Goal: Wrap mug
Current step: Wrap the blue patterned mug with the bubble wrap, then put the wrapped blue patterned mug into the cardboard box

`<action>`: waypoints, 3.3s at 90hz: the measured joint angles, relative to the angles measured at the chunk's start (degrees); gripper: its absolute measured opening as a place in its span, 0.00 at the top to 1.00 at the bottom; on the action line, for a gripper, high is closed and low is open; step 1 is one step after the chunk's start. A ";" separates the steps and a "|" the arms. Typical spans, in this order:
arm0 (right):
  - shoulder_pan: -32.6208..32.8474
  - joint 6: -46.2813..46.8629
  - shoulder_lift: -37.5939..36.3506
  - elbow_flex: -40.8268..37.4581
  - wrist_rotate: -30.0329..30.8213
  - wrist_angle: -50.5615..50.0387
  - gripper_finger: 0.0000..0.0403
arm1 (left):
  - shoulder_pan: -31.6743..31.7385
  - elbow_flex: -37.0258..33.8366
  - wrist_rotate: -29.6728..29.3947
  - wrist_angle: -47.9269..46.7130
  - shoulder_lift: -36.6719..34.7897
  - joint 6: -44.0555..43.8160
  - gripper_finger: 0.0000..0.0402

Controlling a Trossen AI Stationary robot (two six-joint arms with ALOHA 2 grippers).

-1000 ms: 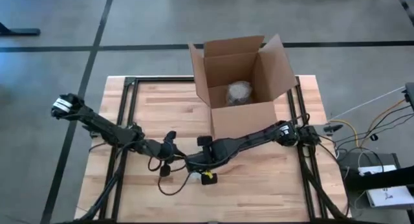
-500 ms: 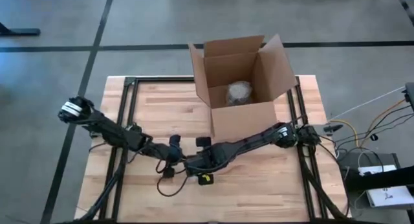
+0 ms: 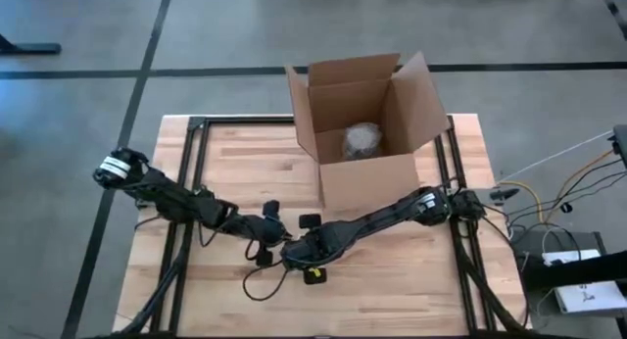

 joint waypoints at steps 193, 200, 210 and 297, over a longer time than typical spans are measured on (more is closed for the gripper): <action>-1.22 -11.89 0.07 14.68 -7.29 -17.87 1.00 | 0.00 -0.08 -1.62 -0.57 0.04 -0.26 0.95; -1.22 -11.65 -0.27 14.68 -7.52 -18.17 1.00 | 0.00 -0.08 -1.62 -0.59 0.04 -0.27 0.95; -1.22 -11.41 -0.26 14.68 -11.54 -18.06 1.00 | -0.01 -0.08 -1.62 -0.59 0.04 -0.26 0.95; -1.31 -9.08 -0.39 14.77 -9.89 -20.36 1.00 | -0.04 -0.08 -1.06 -0.65 0.04 -1.57 0.95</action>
